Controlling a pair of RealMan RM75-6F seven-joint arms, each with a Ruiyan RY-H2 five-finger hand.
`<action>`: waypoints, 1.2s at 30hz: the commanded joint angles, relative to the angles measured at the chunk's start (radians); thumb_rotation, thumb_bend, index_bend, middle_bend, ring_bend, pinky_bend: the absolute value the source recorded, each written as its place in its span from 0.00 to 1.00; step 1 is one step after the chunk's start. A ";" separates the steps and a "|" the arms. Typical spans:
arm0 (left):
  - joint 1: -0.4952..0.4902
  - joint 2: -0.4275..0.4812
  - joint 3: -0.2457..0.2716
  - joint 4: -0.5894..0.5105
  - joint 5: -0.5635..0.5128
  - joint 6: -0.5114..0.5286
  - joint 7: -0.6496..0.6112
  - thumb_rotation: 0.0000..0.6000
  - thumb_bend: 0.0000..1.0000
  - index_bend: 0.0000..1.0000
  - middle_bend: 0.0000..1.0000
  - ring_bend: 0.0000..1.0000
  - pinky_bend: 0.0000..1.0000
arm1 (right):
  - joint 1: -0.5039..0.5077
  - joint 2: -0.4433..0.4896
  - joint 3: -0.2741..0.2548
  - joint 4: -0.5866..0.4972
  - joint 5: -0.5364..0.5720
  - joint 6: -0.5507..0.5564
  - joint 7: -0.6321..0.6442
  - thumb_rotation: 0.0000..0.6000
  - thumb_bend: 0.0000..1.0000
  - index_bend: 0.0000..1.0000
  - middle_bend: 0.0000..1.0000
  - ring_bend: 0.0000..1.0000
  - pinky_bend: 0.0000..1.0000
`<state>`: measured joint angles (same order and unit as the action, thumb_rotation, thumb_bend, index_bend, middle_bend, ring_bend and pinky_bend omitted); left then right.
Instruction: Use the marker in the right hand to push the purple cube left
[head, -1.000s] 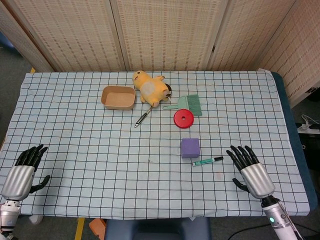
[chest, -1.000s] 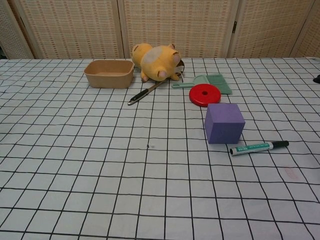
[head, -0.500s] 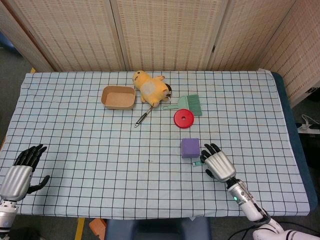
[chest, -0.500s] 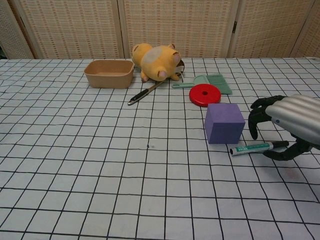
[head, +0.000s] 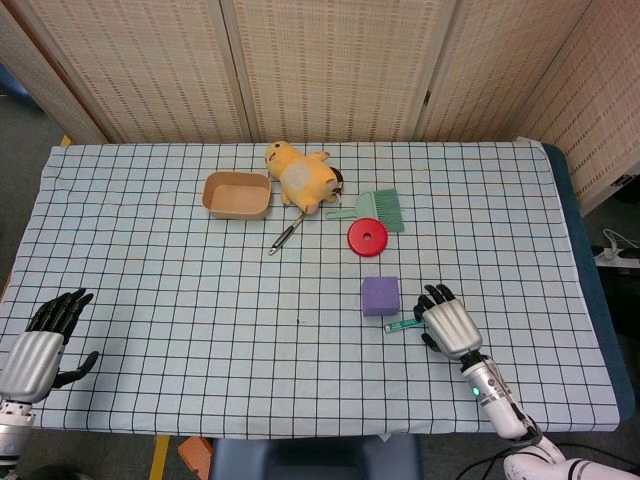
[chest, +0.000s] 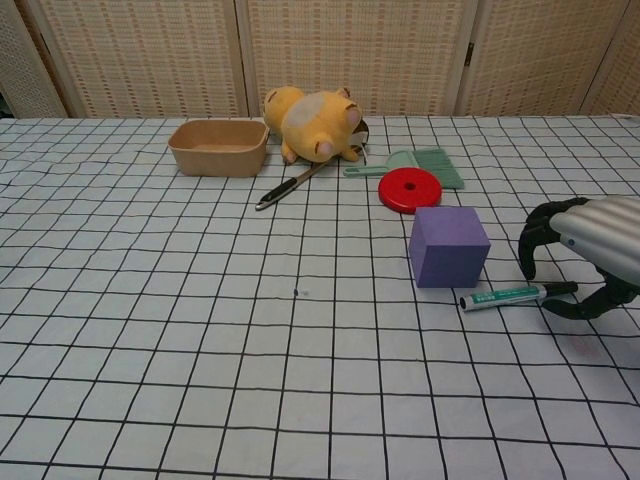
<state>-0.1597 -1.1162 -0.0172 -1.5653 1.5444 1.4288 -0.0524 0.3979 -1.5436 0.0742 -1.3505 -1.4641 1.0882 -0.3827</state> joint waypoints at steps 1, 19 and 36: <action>-0.001 -0.001 0.000 0.000 -0.001 -0.001 0.002 1.00 0.34 0.00 0.00 0.00 0.10 | 0.008 -0.013 0.002 0.019 0.013 -0.010 0.010 1.00 0.21 0.50 0.36 0.15 0.18; -0.004 0.003 -0.001 0.002 -0.008 -0.011 -0.008 1.00 0.34 0.00 0.00 0.00 0.10 | 0.031 -0.053 0.000 0.055 0.072 -0.029 -0.036 1.00 0.22 0.50 0.37 0.16 0.19; -0.005 0.007 -0.001 0.004 -0.009 -0.012 -0.020 1.00 0.35 0.00 0.00 0.00 0.10 | 0.047 -0.082 -0.014 0.069 0.093 -0.037 -0.053 1.00 0.22 0.46 0.37 0.17 0.19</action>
<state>-0.1642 -1.1094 -0.0182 -1.5617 1.5359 1.4169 -0.0722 0.4449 -1.6259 0.0600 -1.2813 -1.3708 1.0510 -0.4354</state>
